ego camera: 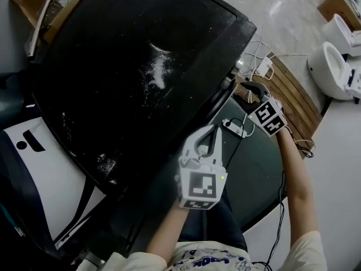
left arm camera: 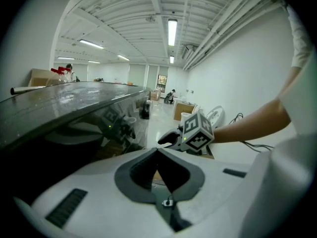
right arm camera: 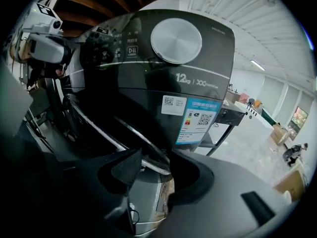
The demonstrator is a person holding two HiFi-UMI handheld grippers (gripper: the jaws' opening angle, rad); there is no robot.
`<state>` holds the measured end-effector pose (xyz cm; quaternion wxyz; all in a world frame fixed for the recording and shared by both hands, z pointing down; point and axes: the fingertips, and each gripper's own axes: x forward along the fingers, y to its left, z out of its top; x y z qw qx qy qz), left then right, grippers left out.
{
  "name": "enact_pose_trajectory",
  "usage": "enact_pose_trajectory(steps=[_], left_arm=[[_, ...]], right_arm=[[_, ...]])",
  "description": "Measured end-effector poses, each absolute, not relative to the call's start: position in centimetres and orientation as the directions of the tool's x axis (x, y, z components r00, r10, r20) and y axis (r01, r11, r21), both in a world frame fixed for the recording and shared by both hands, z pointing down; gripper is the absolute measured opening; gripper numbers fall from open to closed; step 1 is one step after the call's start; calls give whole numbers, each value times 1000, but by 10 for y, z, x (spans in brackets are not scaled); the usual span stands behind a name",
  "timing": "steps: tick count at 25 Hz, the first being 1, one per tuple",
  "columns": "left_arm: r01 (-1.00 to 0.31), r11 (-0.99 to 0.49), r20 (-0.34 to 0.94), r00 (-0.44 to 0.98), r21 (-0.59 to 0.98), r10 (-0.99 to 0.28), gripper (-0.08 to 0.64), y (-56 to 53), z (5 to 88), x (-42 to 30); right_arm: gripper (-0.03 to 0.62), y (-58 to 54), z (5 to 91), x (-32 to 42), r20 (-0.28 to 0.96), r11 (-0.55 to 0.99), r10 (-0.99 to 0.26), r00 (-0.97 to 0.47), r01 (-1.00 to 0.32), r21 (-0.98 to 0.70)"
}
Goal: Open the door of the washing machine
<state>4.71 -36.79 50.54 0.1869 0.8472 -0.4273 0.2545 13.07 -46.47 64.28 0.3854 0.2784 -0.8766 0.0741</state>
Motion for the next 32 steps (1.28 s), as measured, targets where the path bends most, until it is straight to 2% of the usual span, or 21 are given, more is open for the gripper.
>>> enact_pose_trajectory(steps=[13, 26, 32], left_arm=[[-832, -533, 599, 509, 157, -618, 2, -366, 522, 51], [-861, -473, 608, 478, 184, -634, 2, -367, 531, 36], [-865, -460, 611, 478, 202, -631, 3, -361, 534, 32]], right_arm=[[190, -476, 670, 138, 754, 874, -320, -573, -486, 2], [190, -475, 684, 124, 798, 940, -248, -550, -335, 62], [192, -475, 686, 119, 832, 970, -204, -516, -220, 102]])
